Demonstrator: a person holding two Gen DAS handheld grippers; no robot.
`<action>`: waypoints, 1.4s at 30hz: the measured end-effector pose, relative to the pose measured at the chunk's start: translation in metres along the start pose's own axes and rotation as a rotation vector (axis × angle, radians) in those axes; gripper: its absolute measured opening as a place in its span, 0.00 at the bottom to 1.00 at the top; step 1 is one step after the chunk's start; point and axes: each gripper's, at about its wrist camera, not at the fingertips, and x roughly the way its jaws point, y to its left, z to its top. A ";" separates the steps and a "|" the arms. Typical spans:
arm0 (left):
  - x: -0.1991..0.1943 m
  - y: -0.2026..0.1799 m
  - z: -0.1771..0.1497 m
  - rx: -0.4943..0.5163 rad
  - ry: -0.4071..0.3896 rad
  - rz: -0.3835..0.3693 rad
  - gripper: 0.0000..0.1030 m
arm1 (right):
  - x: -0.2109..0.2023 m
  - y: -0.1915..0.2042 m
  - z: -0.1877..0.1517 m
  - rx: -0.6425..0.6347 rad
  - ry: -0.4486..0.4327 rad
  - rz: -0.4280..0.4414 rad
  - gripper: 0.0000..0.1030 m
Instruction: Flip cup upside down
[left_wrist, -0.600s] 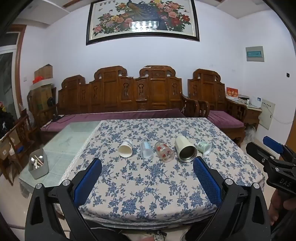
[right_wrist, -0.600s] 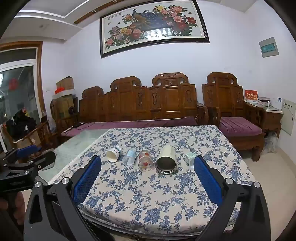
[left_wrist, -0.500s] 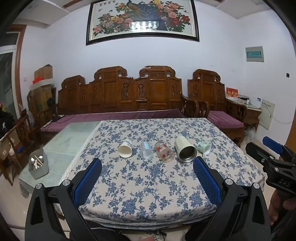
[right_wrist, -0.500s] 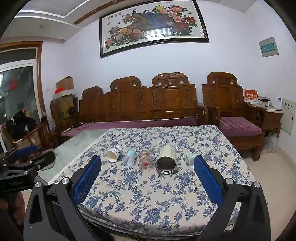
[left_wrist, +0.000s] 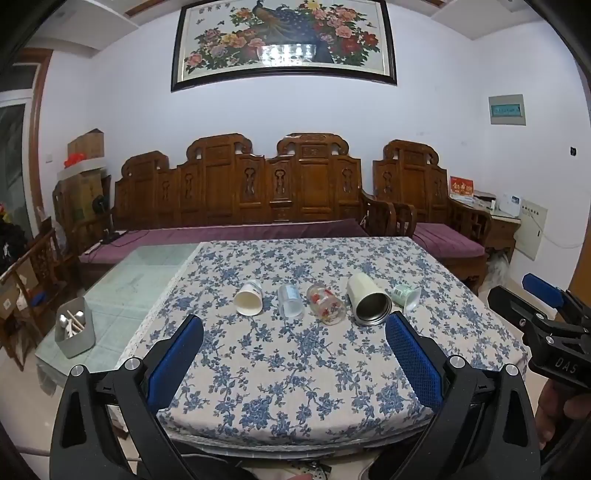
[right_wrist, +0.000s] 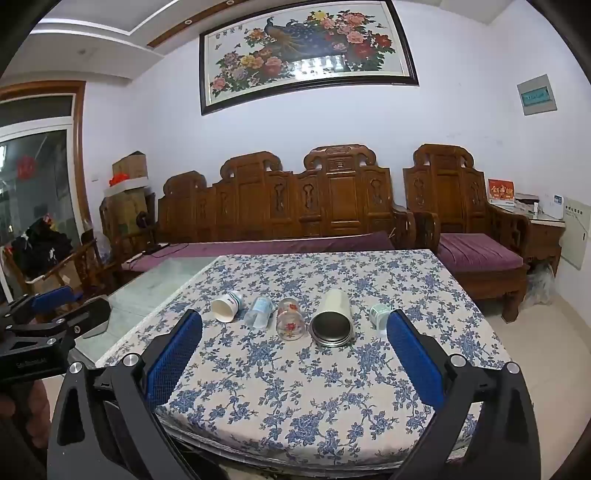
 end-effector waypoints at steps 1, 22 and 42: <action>0.001 0.000 0.000 0.000 0.000 0.000 0.92 | 0.000 0.000 0.000 -0.001 0.001 0.001 0.98; -0.003 -0.001 -0.002 -0.001 -0.006 -0.002 0.92 | -0.001 0.003 -0.002 -0.001 -0.003 0.001 0.98; -0.005 -0.001 0.001 -0.002 -0.009 -0.005 0.92 | -0.001 0.003 -0.001 0.000 -0.002 0.001 0.98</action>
